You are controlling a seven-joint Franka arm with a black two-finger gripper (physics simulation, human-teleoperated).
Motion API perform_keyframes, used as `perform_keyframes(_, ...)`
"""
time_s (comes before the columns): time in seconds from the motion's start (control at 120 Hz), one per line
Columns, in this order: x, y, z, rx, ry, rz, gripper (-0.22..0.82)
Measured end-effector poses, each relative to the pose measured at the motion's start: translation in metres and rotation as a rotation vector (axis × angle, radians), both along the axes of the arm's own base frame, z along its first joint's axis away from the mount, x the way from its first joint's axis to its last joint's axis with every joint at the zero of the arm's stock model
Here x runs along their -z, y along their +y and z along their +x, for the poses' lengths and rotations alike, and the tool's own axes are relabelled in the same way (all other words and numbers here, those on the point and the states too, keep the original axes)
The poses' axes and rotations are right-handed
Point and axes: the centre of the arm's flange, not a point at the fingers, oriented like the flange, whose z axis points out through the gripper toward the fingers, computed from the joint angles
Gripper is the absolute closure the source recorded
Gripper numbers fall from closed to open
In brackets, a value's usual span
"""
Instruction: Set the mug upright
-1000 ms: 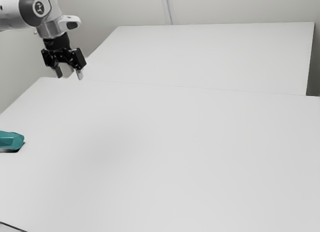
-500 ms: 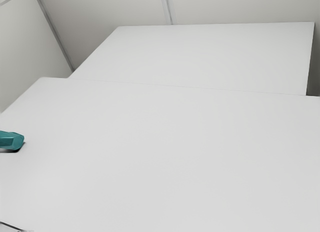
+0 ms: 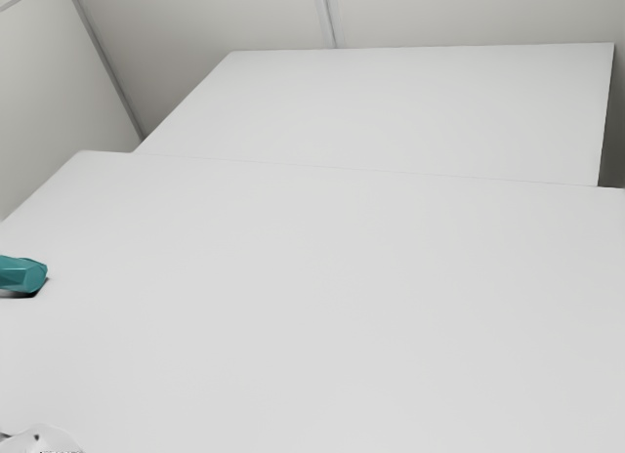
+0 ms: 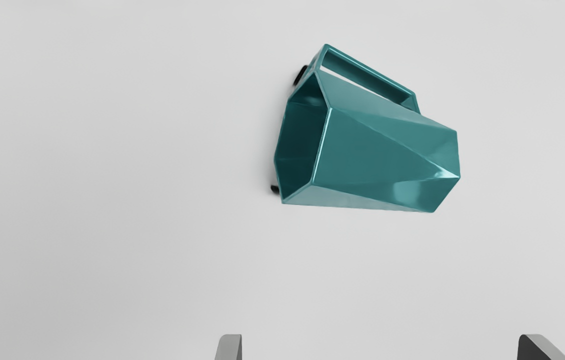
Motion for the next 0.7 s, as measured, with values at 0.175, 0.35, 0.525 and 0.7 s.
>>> perform_keyframes(0.175,0.044,0.019,-0.004,0.100,-0.132,-0.061,0.00)
perform_keyframes(0.35,0.081,0.029,-0.008,0.161,-0.248,-0.112,0.00)
perform_keyframes(0.525,0.102,0.035,-0.013,0.218,-0.344,-0.134,0.00)
perform_keyframes(0.7,0.118,0.036,-0.014,0.264,-0.401,-0.146,0.00)
